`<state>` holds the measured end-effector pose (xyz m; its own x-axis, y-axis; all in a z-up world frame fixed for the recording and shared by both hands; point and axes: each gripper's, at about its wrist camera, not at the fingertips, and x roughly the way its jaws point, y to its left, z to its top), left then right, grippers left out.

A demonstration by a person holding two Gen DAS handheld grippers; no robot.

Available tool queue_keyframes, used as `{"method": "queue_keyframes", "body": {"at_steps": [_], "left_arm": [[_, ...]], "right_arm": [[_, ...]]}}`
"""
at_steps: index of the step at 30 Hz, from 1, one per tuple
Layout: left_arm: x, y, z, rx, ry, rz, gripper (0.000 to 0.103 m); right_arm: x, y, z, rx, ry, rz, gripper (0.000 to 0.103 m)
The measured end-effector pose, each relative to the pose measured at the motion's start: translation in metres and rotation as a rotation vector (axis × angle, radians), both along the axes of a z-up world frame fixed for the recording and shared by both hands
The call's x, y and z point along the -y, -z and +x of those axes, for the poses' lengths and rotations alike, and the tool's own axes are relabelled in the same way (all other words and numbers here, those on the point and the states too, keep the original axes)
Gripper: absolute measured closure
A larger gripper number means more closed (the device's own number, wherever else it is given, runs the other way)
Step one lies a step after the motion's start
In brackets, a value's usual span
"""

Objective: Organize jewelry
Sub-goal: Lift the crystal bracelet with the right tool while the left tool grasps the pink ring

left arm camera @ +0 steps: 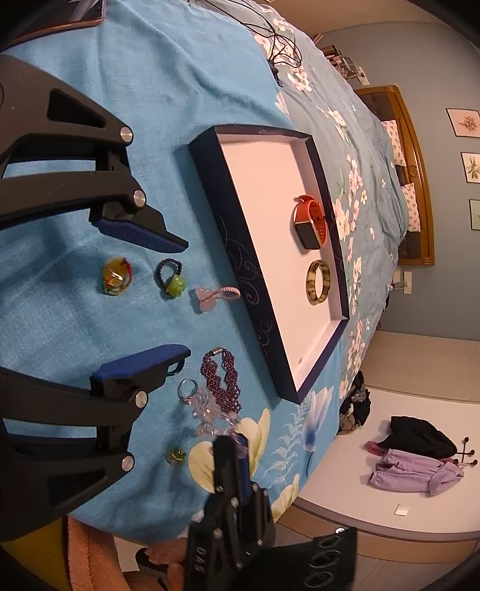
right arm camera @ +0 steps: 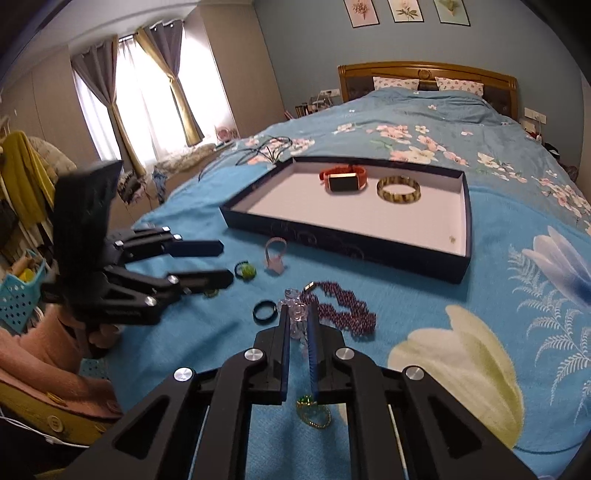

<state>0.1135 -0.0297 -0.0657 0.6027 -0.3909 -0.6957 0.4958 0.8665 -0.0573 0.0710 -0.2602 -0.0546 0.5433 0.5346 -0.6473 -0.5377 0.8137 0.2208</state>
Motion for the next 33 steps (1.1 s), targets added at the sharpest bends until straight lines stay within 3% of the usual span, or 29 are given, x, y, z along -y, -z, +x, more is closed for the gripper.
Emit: {"method": "queue_keyframes", "body": {"at_steps": [6, 16, 21, 33], "left_arm": [[0.012, 0.003, 0.013, -0.010, 0.015, 0.022, 0.057], [0.020, 0.015, 0.048, -0.103, 0.003, 0.000, 0.069], [0.027, 0.020, 0.056, -0.126, 0.005, 0.019, 0.084], [0.026, 0.005, 0.053, -0.081, 0.004, -0.016, 0.084]], "right_arm": [[0.009, -0.015, 0.002, 0.030, 0.015, 0.046, 0.096], [0.010, -0.026, 0.013, 0.066, 0.031, 0.061, 0.096], [0.010, -0.025, 0.020, 0.067, 0.035, 0.065, 0.096], [0.013, -0.030, 0.034, 0.079, 0.048, 0.081, 0.096]]}}
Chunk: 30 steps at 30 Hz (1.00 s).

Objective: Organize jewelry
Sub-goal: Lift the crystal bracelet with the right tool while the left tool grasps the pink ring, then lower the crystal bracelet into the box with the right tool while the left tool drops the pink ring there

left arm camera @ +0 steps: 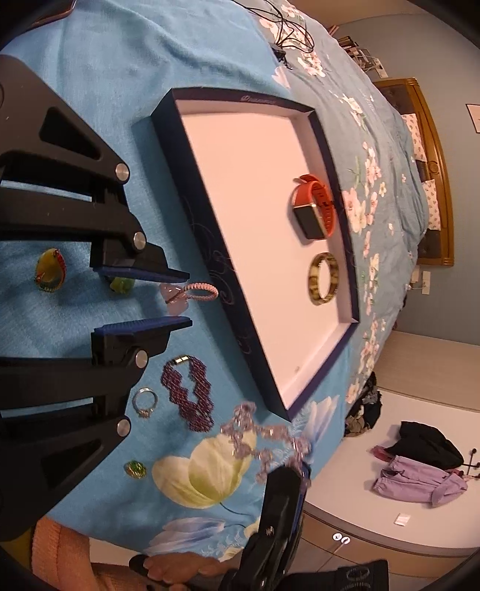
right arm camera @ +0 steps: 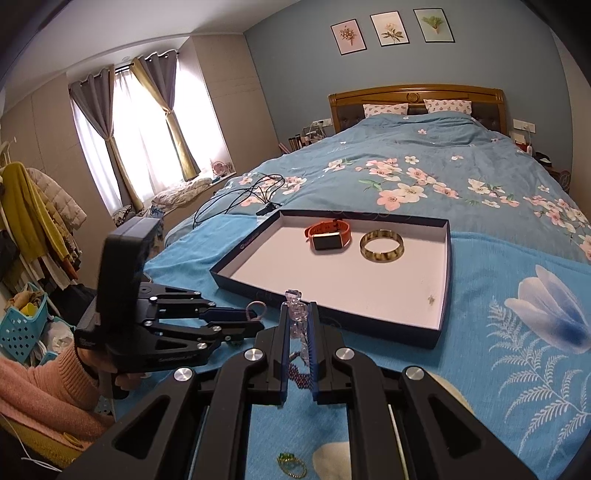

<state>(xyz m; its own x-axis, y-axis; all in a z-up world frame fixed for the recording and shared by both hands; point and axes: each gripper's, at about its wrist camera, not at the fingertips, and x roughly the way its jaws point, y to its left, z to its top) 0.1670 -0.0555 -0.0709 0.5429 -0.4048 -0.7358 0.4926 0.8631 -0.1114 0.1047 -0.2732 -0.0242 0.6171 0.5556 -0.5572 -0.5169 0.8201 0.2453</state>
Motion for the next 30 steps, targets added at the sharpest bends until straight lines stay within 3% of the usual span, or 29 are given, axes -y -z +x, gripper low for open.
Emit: {"method": "queue_keyframes", "body": {"at_steps": [11, 30], "left_arm": [[-0.008, -0.029, 0.005, 0.065, -0.014, -0.029, 0.084], [-0.014, -0.033, 0.045, 0.069, -0.057, -0.007, 0.084]], "right_arm": [[-0.001, -0.016, 0.021, 0.047, 0.022, -0.008, 0.096], [-0.015, -0.006, 0.080, 0.009, 0.053, -0.024, 0.096]]}}
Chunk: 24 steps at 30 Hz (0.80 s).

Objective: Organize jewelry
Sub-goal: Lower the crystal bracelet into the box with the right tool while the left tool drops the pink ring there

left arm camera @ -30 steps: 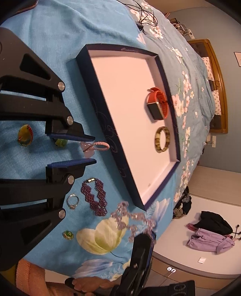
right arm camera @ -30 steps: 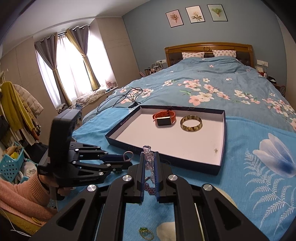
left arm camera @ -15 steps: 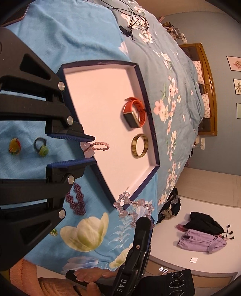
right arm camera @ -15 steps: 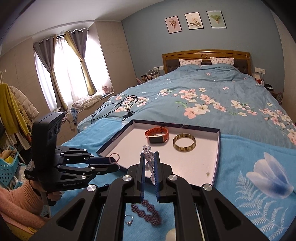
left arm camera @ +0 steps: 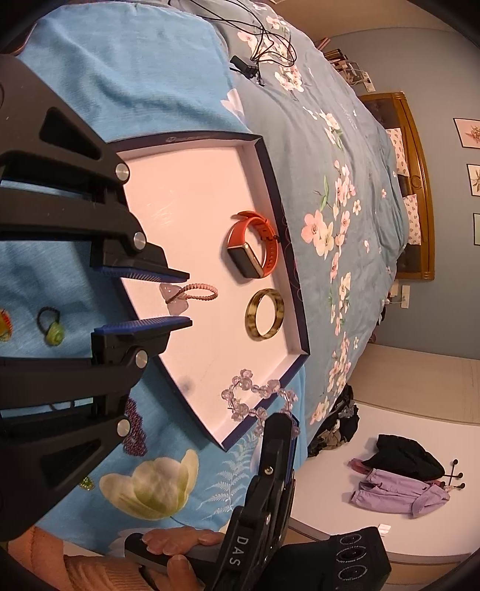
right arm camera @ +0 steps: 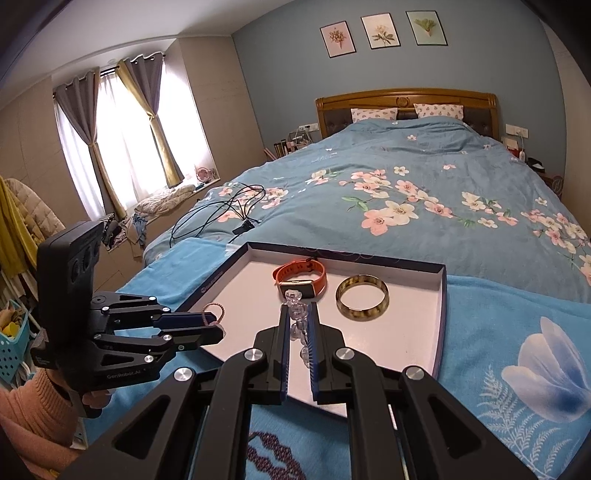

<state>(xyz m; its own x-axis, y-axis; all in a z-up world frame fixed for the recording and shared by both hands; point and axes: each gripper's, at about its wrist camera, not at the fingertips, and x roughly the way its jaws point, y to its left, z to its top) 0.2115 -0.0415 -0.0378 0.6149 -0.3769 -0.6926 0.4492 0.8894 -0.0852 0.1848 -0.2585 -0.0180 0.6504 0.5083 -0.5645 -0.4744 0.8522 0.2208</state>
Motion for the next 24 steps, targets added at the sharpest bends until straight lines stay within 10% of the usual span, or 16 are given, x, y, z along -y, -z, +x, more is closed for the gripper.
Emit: {"method": "queue_keyframes", "body": {"at_steps": [24], "left_arm": [[0.005, 0.019, 0.052, -0.058, -0.034, 0.050, 0.084]], "right_arm": [[-0.020, 0.026, 0.049, -0.010, 0.081, -0.132, 0.096]]}}
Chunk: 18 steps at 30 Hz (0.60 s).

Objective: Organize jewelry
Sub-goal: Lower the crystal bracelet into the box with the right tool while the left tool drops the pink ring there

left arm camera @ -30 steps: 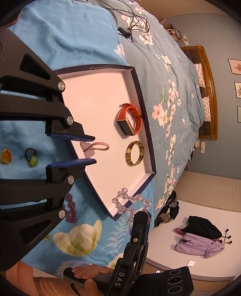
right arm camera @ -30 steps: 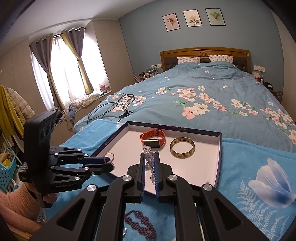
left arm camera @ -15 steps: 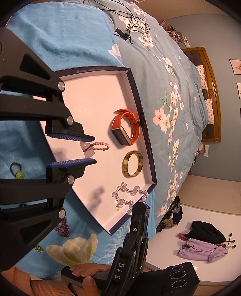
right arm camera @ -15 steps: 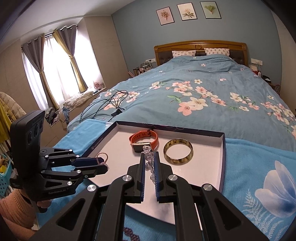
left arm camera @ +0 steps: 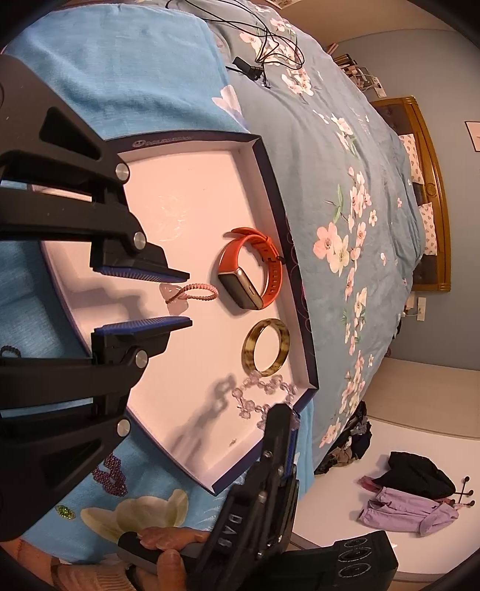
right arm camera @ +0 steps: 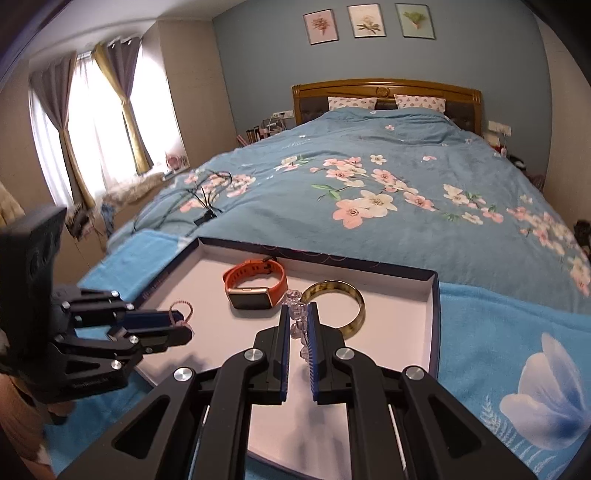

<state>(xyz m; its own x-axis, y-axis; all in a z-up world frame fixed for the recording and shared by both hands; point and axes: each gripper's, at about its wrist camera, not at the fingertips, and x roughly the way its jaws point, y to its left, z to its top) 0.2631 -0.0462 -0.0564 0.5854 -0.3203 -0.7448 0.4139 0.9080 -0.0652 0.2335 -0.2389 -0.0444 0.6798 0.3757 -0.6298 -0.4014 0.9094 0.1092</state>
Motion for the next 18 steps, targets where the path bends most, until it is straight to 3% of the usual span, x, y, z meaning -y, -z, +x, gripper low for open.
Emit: {"method": "queue_keyframes", "body": {"at_steps": [10, 18], "left_arm": [[0.007, 0.011, 0.015, -0.034, 0.001, 0.013, 0.084], [0.012, 0.019, 0.028, -0.058, 0.000, 0.024, 0.084]], "right_arm": [[-0.021, 0.020, 0.007, -0.052, -0.060, -0.039, 0.094], [-0.012, 0.018, 0.008, -0.072, -0.041, 0.017, 0.083]]}}
